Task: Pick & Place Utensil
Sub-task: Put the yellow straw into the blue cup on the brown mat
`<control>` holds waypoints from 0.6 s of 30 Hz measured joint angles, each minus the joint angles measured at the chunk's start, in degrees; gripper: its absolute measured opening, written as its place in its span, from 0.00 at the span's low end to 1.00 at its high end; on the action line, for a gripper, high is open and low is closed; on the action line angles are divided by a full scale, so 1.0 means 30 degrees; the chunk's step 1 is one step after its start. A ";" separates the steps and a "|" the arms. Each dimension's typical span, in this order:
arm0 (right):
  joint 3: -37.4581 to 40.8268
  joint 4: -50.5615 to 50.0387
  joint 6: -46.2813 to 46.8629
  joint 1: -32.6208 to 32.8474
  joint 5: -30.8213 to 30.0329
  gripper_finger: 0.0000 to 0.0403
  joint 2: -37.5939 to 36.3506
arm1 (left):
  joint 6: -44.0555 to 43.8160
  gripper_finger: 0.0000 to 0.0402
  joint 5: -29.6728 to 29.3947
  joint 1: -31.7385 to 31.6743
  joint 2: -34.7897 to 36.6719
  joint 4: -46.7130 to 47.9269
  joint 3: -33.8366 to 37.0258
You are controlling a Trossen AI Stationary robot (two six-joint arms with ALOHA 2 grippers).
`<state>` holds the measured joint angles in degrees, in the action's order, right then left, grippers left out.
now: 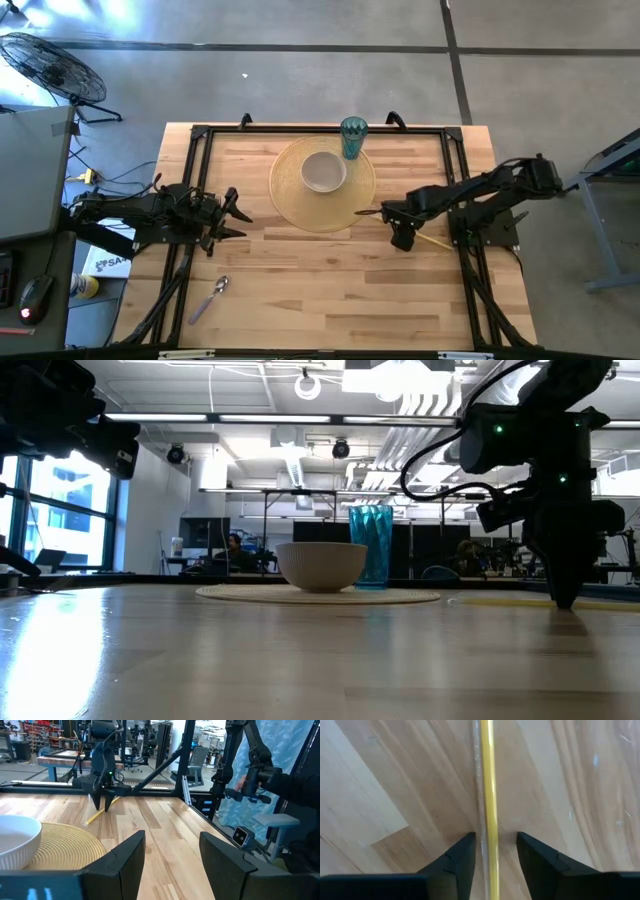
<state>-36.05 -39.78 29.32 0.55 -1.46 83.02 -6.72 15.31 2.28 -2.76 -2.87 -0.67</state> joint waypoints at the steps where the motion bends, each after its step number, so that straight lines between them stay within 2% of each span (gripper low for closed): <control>1: 0.0000 0.0046 0.0000 0.0155 -0.0137 0.32 0.0000 | 0.0003 0.46 0.0000 -0.0007 0.0000 0.0000 0.0000; 18: 0.0022 0.0402 0.0226 0.0855 -0.0479 0.08 0.0022 | 0.0004 0.46 0.0060 -0.0004 0.0002 0.0000 0.0000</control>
<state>-35.99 -38.57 30.00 3.11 -2.90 83.09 -6.71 15.49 2.27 -2.75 -2.87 -0.67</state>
